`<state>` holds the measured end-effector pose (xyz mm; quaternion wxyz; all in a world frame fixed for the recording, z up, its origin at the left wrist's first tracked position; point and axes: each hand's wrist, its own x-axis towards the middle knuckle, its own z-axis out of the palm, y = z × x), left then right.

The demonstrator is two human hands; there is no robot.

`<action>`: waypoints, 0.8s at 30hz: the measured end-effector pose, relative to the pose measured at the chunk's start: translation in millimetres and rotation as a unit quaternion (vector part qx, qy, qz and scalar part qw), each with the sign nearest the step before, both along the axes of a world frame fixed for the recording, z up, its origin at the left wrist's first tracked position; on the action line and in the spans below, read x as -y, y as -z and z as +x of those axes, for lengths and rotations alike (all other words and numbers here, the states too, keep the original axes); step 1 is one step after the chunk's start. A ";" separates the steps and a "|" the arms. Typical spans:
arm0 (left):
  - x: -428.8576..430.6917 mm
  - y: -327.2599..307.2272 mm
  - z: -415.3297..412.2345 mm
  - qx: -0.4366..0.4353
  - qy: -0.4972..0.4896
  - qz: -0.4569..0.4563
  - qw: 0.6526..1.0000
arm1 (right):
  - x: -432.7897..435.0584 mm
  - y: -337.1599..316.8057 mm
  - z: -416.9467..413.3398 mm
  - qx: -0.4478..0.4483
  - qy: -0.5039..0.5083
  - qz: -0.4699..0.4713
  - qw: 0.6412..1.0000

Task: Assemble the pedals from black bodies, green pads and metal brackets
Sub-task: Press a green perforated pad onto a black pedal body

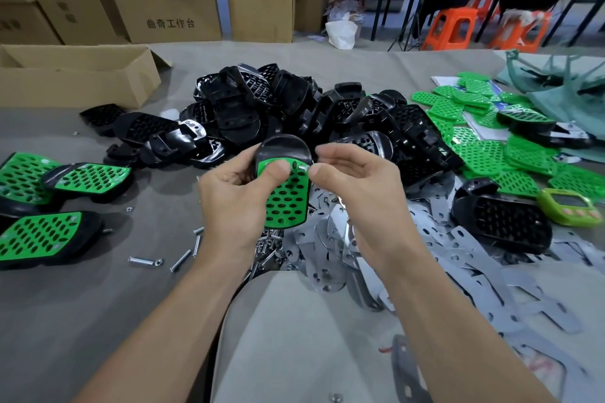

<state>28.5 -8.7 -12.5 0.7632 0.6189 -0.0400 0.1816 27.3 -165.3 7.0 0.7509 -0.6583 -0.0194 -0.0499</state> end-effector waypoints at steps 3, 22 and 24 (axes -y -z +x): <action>2.6 -1.6 -1.5 0.004 0.017 -0.006 1.000 | -0.5 -1.7 0.9 -0.032 -0.092 0.056 0.994; 3.4 -4.7 -5.5 0.043 0.024 0.069 0.996 | -8.3 7.5 -1.1 0.018 -0.103 0.065 0.992; 1.7 -4.7 -5.0 0.038 0.021 0.047 0.998 | -9.0 6.4 -2.6 0.021 -0.114 0.053 0.992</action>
